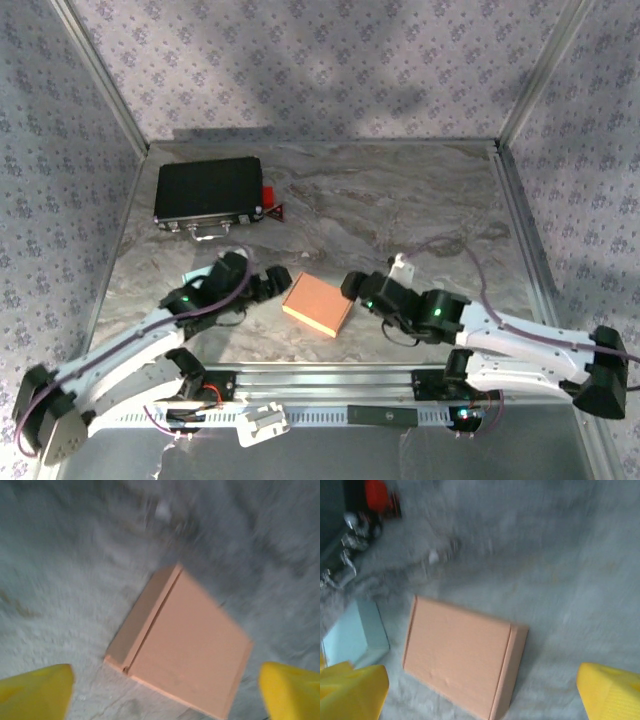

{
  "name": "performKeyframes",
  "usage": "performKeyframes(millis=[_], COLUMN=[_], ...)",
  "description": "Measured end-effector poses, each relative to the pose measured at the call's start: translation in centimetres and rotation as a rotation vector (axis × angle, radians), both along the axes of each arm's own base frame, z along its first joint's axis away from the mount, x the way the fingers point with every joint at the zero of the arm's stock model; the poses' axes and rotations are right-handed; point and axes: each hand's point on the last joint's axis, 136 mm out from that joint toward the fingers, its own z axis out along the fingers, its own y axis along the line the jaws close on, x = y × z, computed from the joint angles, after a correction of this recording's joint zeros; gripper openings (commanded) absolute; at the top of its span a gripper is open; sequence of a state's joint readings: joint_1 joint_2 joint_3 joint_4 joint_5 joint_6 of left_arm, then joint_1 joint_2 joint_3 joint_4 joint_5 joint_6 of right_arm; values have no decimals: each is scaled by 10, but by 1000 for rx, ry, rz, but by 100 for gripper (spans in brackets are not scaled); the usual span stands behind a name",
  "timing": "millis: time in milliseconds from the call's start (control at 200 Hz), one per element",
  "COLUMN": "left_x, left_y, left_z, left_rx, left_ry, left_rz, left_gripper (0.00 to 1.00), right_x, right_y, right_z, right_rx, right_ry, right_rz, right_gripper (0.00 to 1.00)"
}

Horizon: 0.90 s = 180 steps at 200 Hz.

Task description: Fold the paper box

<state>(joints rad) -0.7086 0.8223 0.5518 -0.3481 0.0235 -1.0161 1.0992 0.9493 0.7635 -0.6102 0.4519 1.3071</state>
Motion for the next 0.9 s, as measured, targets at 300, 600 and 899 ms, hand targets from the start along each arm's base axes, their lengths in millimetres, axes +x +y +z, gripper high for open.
performKeyframes(millis=[300, 600, 899], left_x=[44, 41, 54], left_y=[109, 192, 220], left_z=[94, 88, 0], left_rx=[72, 448, 816], left_ry=[-231, -354, -495], left_rz=[292, 555, 476], left_gripper=[100, 100, 100], right_x=[42, 60, 87], right_y=[-118, -181, -213], right_z=[49, 75, -7], right_rx=[-361, -572, -740], right_ry=[-150, -366, -384], right_rz=[-192, -316, -266], right_gripper=[99, 99, 99])
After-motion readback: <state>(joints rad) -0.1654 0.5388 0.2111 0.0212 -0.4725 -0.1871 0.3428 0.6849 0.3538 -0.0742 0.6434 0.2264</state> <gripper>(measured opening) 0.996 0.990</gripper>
